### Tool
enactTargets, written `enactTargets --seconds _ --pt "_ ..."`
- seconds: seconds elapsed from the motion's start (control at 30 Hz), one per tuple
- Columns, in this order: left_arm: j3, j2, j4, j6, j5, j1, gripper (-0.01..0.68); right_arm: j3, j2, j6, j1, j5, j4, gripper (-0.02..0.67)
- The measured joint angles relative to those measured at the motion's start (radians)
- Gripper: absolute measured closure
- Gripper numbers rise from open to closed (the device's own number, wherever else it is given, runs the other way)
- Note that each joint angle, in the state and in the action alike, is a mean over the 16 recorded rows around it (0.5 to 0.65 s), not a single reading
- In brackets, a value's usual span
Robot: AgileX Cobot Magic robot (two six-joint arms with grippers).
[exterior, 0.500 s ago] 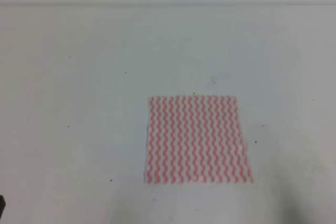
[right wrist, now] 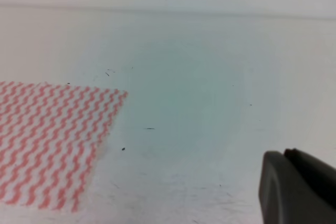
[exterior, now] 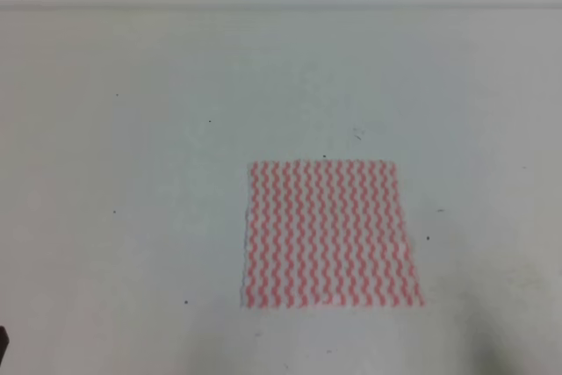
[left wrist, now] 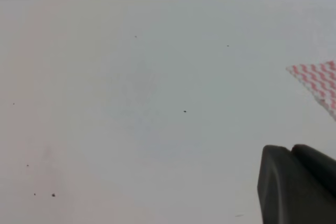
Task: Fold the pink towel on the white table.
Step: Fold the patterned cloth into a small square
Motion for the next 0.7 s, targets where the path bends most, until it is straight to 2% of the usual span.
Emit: enactTargets --seconds 0.5,0.7 --pt "0.000 0.000 0.000 0.000 -0.041 0.000 0.678 0.000 -0.006 0.000 0.000 -0.005 0.006 0.669" --pt "0.003 -0.004 -0.003 -0.002 -0.080 0.000 0.678 -0.005 0.000 0.000 0.000 -0.018 0.072 0.670"
